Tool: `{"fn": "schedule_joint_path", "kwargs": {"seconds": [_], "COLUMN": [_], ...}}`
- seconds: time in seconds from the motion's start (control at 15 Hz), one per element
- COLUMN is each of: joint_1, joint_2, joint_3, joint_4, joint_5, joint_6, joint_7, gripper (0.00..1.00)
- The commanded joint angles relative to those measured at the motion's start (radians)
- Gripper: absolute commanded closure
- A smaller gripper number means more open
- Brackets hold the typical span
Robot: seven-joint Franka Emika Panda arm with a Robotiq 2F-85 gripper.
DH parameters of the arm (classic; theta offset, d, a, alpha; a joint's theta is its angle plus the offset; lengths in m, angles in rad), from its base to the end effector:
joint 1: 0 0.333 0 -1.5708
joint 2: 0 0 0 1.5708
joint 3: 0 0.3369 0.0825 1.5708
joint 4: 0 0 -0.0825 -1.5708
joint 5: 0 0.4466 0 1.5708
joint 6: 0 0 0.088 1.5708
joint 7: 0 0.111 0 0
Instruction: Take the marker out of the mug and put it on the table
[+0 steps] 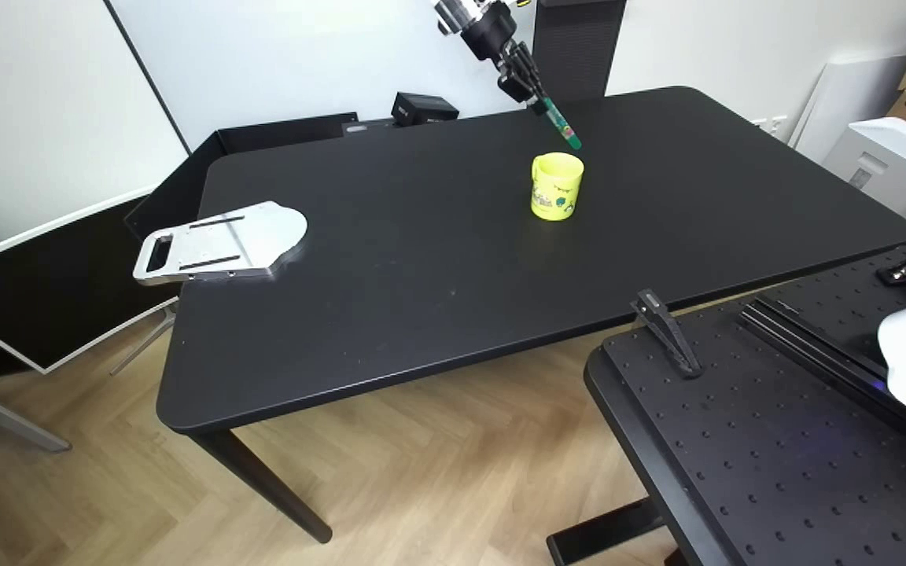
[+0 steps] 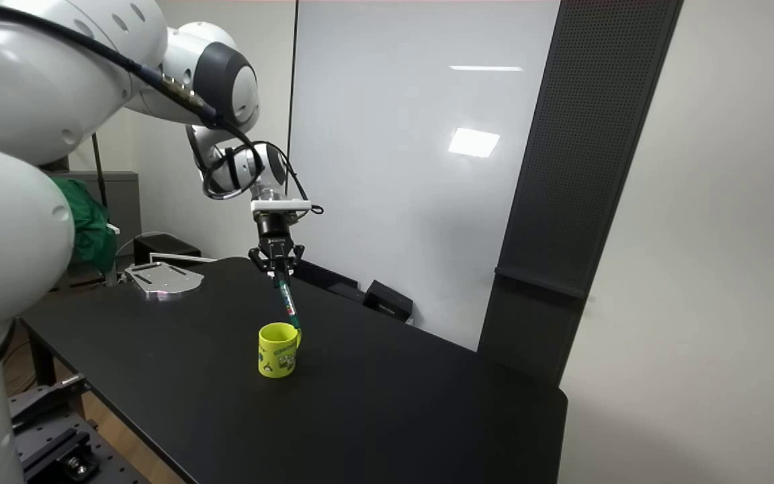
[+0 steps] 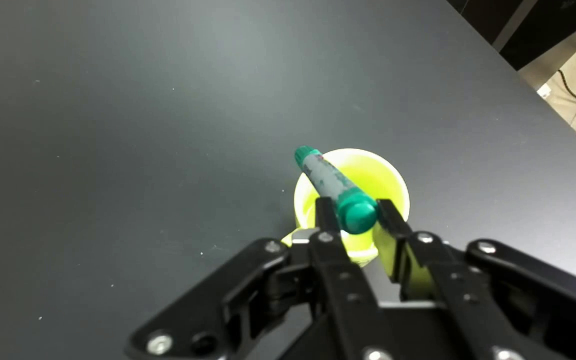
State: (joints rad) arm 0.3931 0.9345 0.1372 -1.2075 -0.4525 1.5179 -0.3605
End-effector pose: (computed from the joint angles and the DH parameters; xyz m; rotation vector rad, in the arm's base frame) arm 0.6850 0.3164 0.1619 2.3378 1.2639 -0.8004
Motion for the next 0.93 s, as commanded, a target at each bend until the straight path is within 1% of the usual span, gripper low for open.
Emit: {"fn": "schedule_joint_path", "kwargs": {"seconds": [0.0,0.27,0.47,0.87], "joint_1": [-0.001,-0.014,-0.035,-0.104], "joint_2": [0.0,-0.003,-0.017,-0.064], "joint_3": [-0.012,-0.026,-0.032,-0.026], "joint_4": [0.044,0.013,-0.039,-0.2], "joint_5": [-0.012,-0.019,-0.016,0.0], "joint_6": [-0.047,-0.045,-0.036,0.033], "joint_7": [-0.01,-0.005,0.0,0.021], "gripper": [0.94,0.94,0.94,0.94]}}
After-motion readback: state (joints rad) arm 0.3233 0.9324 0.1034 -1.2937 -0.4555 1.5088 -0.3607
